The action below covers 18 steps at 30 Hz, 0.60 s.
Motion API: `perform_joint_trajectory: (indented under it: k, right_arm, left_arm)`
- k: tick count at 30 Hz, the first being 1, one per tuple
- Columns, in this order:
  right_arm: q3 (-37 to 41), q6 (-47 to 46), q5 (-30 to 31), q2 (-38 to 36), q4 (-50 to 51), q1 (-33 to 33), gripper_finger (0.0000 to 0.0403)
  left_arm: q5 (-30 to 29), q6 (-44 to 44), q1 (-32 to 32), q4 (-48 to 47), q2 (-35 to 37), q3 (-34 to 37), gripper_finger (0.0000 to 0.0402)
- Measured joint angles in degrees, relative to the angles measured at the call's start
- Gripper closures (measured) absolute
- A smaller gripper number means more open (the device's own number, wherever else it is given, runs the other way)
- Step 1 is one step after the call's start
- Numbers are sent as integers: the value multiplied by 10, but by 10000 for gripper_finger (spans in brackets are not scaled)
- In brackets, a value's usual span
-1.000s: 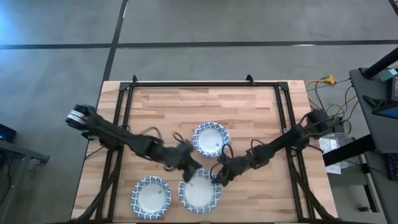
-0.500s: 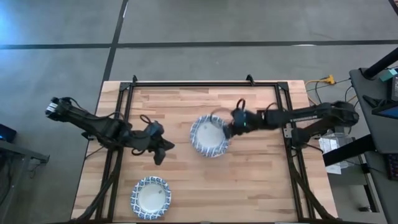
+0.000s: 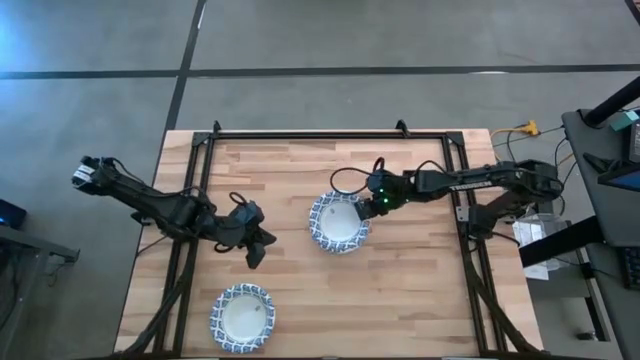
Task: Nest bowls inside each other
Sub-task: Stack the white patterned bowl on top of the center white patterned bowl
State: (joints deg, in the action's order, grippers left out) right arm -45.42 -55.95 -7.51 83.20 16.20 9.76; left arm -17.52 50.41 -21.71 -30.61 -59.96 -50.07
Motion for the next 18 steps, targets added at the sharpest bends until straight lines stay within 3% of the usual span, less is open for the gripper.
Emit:
perform_joint_trajectory:
  k: [7, 18]
  right_arm:
    - [0, 3, -3, 29, -6, 0, 370]
    - [-2, 5, -30, 16, -17, 0, 236]
  left_arm:
    - [1, -3, 0, 1, 0, 7, 402]
    - [3, -10, 0, -7, 0, 8, 402]
